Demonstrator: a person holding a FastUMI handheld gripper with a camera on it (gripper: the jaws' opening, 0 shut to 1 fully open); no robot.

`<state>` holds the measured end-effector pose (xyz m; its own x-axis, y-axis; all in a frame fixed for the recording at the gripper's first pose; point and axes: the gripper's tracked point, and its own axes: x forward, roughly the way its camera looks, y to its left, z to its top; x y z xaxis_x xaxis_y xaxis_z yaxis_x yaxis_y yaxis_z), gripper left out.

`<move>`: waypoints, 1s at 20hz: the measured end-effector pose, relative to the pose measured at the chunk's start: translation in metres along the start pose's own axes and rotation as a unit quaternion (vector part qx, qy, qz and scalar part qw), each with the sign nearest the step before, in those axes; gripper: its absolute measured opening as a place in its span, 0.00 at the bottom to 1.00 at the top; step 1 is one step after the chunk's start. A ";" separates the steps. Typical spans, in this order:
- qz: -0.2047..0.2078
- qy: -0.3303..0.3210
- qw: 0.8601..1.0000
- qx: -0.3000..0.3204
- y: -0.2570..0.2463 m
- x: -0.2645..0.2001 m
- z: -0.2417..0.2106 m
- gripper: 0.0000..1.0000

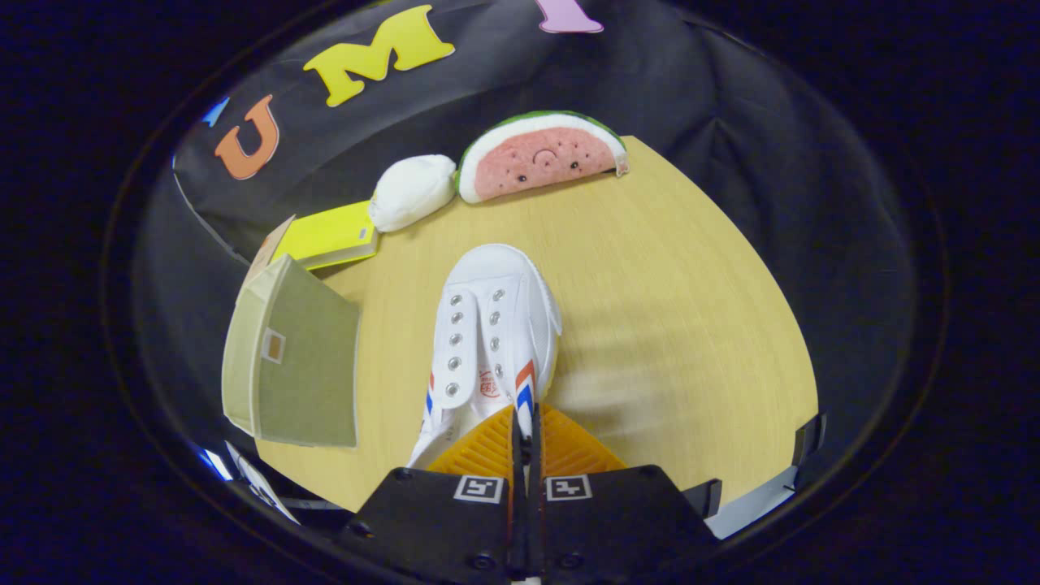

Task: Open the storage box then place both shoes into the box .Put the left shoe in first, then the right shoe, with the right side of both shoes facing outward in a uniform manner.

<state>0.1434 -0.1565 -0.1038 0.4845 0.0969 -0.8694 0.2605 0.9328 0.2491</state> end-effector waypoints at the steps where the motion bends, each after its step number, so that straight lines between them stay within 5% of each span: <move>1: 0.004 -0.005 1.000 -0.006 0.012 -0.009 0.001 0.06; 9: 0.030 -0.054 0.998 -0.028 0.122 -0.060 0.014 0.05; 20: 0.053 -0.055 0.995 -0.062 0.269 -0.028 0.010 0.05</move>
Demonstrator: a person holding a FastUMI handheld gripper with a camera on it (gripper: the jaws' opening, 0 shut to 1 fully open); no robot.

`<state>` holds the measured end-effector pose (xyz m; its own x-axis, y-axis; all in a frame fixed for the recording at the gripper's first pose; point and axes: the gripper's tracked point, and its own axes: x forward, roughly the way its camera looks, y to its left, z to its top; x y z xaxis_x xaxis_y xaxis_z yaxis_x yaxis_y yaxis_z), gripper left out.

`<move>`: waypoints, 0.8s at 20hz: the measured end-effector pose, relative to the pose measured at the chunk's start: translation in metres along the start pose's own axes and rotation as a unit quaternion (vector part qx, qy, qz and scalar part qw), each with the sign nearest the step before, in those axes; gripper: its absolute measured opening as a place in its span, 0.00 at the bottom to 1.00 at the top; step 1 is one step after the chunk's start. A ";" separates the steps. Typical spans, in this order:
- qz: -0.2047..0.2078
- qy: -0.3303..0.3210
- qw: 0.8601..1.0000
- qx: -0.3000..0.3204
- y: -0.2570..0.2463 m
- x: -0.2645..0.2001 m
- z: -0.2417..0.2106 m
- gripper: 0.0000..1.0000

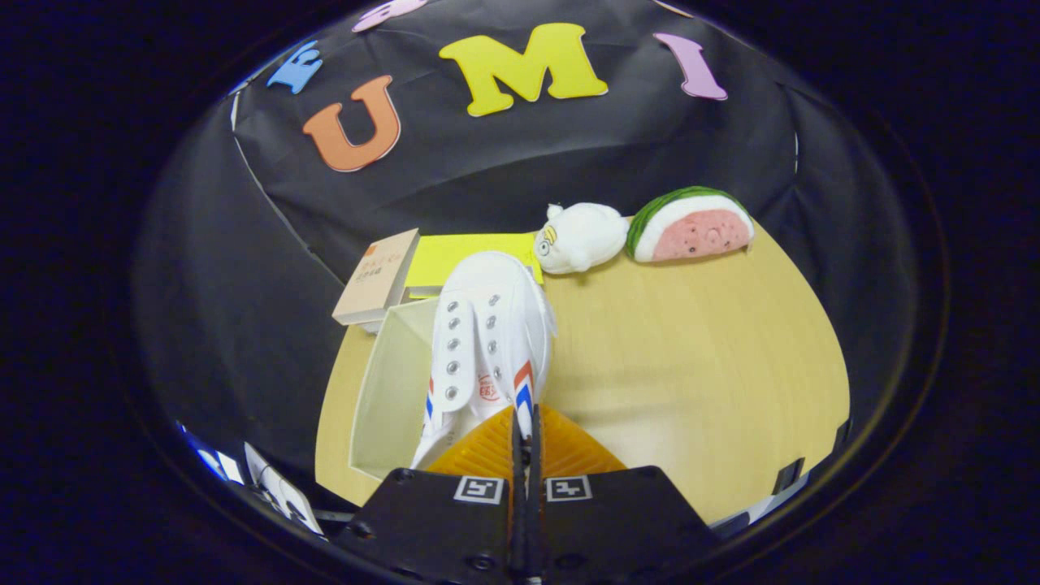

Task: Open the storage box then place both shoes into the box .Put the left shoe in first, then the right shoe, with the right side of both shoes facing outward in a uniform manner.

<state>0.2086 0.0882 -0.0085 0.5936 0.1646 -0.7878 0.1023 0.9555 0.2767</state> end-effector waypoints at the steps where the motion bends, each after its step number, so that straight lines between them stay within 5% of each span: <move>1: 0.004 -0.003 1.000 -0.001 0.010 0.008 0.001 0.05; 16: -0.043 -0.023 0.999 0.003 0.040 0.090 -0.024 0.05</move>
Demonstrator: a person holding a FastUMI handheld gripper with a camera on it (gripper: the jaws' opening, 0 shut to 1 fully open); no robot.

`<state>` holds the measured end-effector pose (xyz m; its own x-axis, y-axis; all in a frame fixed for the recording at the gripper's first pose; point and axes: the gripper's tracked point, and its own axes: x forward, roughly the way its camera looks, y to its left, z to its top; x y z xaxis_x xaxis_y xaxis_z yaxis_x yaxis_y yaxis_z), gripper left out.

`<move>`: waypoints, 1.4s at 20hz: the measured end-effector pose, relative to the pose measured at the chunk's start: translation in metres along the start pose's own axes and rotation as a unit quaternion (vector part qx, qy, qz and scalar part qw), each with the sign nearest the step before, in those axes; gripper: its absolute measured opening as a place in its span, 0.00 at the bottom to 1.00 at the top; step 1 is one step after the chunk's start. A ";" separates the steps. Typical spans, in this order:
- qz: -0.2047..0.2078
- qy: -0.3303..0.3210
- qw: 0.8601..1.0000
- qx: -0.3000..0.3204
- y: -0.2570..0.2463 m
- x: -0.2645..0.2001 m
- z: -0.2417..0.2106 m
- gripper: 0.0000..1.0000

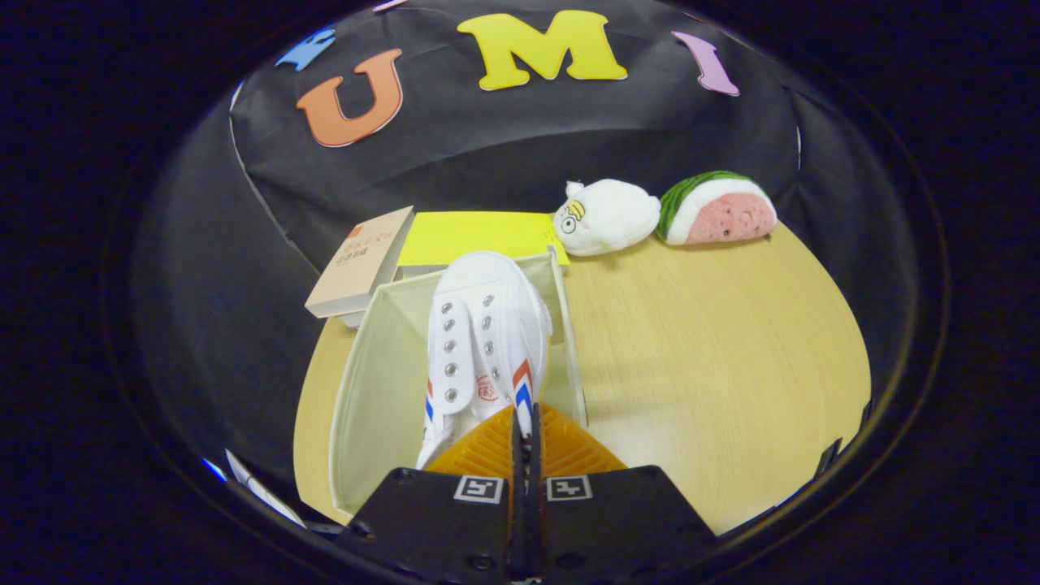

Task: Open the storage box then place both shoes into the box .Put the left shoe in first, then the right shoe, with the right side of both shoes facing outward in a uniform manner.

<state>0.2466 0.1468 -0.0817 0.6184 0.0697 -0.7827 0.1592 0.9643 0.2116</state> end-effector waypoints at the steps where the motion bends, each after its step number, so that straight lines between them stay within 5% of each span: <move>1: -0.003 -0.003 1.000 -0.001 0.000 0.002 -0.003 0.06; 7: 0.002 -0.001 1.000 -0.003 0.002 0.009 -0.019 0.06; 12: 0.031 -0.046 0.998 0.005 0.005 -0.013 -0.015 0.22; 13: 0.042 -0.064 0.997 -0.004 0.011 -0.022 -0.013 0.30; 14: 0.038 -0.081 0.996 -0.013 0.010 -0.032 -0.010 0.60; 16: 0.018 -0.112 0.993 -0.025 0.004 -0.053 -0.011 0.93; 17: 0.009 -0.127 0.991 -0.033 0.000 -0.062 -0.011 0.98; 28: -0.058 -0.292 0.952 -0.077 -0.050 -0.187 -0.030 0.98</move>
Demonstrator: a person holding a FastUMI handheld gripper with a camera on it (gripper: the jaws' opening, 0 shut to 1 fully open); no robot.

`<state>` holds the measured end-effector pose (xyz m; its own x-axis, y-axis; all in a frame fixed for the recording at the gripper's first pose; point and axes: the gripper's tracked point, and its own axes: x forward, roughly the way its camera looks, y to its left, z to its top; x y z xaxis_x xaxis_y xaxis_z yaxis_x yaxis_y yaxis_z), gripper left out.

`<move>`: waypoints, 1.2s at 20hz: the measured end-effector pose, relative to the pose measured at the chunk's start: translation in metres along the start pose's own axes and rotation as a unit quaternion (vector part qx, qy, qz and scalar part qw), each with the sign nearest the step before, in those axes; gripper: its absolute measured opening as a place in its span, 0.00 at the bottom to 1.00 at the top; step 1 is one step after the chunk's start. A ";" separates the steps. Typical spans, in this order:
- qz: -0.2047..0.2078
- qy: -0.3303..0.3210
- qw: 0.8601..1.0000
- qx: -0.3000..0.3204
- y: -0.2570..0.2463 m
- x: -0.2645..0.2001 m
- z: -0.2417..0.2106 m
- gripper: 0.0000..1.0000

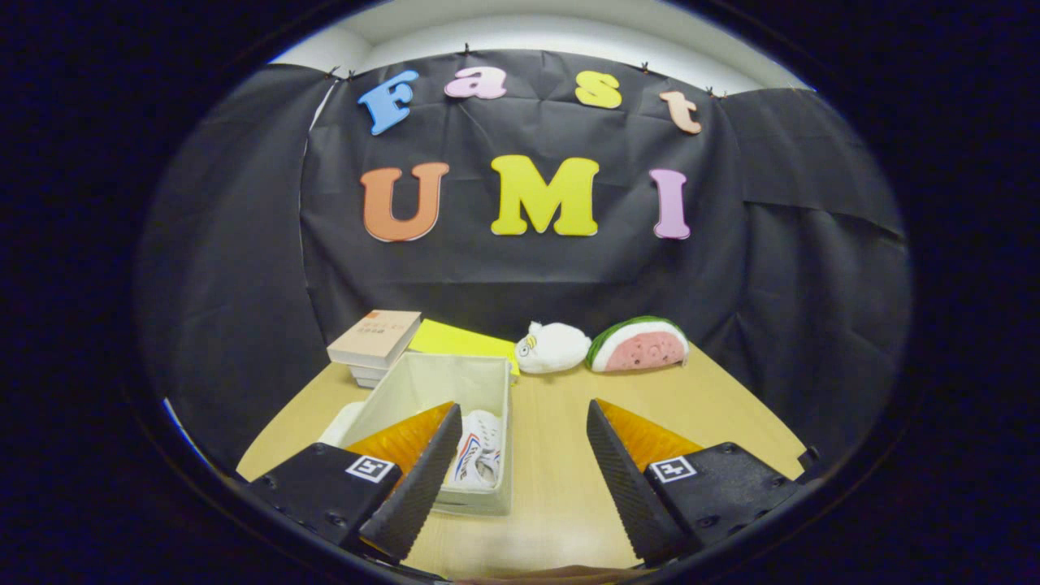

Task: Open the storage box then place both shoes into the box .Put the left shoe in first, then the right shoe, with the right side of both shoes facing outward in a uniform manner.

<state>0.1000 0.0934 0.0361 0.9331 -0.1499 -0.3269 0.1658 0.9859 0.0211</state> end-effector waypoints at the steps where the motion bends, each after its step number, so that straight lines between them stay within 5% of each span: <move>1: -0.002 -0.013 1.000 0.000 -0.008 -0.008 0.000 0.98; 17: -0.037 -0.145 0.988 0.028 -0.134 -0.090 -0.026 0.99; 24: -0.048 -0.135 0.990 0.008 -0.150 -0.091 -0.036 0.99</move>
<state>-0.0212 -0.0386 0.0281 0.9639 -0.2585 -0.0632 0.2601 0.9654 0.0174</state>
